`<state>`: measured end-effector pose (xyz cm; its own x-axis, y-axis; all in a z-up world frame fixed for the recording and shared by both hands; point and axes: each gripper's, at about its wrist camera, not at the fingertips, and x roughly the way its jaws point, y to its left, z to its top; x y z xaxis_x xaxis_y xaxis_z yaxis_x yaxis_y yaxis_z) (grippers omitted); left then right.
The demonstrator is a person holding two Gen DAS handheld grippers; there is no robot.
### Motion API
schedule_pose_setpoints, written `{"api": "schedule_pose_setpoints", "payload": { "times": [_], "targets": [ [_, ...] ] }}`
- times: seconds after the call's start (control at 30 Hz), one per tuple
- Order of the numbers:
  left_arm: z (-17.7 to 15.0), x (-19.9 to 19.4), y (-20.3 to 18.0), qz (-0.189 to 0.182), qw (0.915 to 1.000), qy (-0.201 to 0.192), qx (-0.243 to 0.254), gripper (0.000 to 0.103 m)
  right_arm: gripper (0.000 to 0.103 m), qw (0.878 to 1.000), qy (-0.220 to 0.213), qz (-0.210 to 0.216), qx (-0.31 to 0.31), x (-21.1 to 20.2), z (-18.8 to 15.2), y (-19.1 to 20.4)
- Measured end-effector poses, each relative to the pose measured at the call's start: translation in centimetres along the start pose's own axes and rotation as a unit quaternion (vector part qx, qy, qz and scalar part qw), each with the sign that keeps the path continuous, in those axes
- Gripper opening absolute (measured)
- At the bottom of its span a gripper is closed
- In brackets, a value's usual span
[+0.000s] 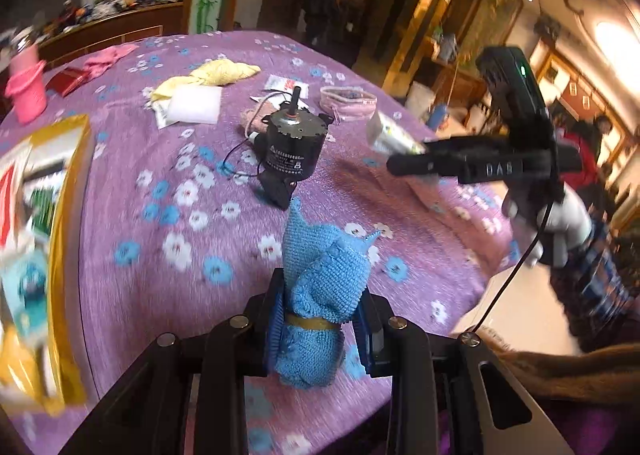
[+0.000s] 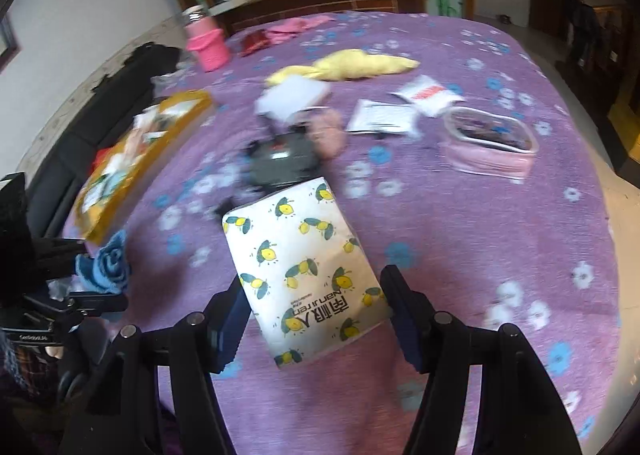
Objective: Organize soft objects
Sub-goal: 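Lift the tissue pack and blue cloth toward the foam box with both tools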
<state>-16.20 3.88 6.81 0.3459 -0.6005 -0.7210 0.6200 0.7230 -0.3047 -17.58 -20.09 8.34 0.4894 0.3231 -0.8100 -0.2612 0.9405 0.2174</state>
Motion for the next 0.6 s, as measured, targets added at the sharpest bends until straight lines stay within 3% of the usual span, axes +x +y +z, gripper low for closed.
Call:
{"api": "schedule_pose_setpoints", "payload": {
  "times": [0.17,0.3,0.47,0.6],
  "targets": [
    [-2.3,-3.3,2.0,-0.003,0.9969,-0.047,-0.062,0.031,0.063,0.998,0.006,0.049,-0.028,1.1,0.2,4.5],
    [-3.7,-5.9,4.3,0.030,0.9916,-0.078,-0.099,0.031,0.063,0.994,0.018,0.095,-0.051,3.0,1.2,8.6],
    [-4.8,-8.7,8.4,0.090,0.9779,-0.115,-0.150,0.031,0.063,0.987,0.029,0.131,-0.082,5.0,3.0,13.6],
    [-5.5,-9.6,11.5,0.111,0.9670,-0.128,-0.190,0.031,0.063,0.984,0.034,0.141,-0.108,6.5,5.0,17.3]
  ]
}}
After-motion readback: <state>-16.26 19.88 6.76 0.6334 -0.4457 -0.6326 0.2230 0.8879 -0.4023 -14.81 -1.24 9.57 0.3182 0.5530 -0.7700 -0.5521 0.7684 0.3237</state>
